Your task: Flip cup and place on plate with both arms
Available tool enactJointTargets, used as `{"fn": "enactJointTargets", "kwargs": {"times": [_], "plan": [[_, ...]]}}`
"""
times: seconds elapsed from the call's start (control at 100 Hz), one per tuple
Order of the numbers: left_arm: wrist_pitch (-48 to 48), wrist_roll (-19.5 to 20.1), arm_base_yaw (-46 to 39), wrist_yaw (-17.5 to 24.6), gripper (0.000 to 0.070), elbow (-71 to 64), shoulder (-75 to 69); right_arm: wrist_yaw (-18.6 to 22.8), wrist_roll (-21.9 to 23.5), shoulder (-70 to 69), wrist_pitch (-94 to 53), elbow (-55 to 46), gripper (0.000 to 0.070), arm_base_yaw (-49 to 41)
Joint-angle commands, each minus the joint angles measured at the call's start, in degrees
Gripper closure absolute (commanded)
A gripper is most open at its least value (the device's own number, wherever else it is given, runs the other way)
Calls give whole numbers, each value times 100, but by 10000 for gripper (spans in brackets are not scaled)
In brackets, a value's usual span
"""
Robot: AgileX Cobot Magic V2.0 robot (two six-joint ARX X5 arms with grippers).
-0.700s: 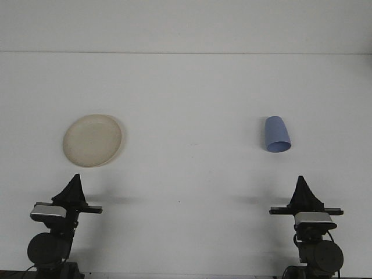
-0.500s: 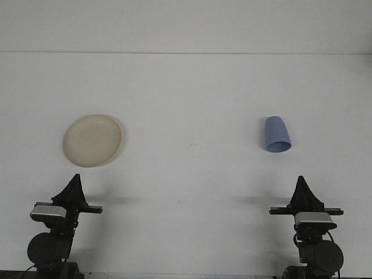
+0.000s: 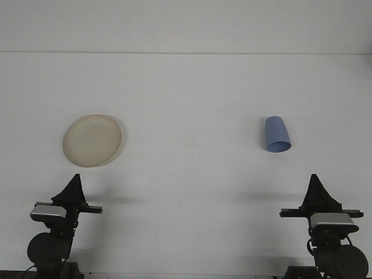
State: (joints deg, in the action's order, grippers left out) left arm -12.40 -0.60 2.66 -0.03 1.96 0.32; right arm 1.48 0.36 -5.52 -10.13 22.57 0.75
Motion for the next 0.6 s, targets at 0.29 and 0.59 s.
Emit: {"fn": "enactJointTargets", "kwargs": {"times": [0.29,0.59], "plan": [[-55,-11,-7,4,689,-116,-13,2,-42,-2170,-2625,2603,700,0],[-55,-11,-7,4,689,-116,-13,2,-7,-3563,-3842,3703,700,0]]}}
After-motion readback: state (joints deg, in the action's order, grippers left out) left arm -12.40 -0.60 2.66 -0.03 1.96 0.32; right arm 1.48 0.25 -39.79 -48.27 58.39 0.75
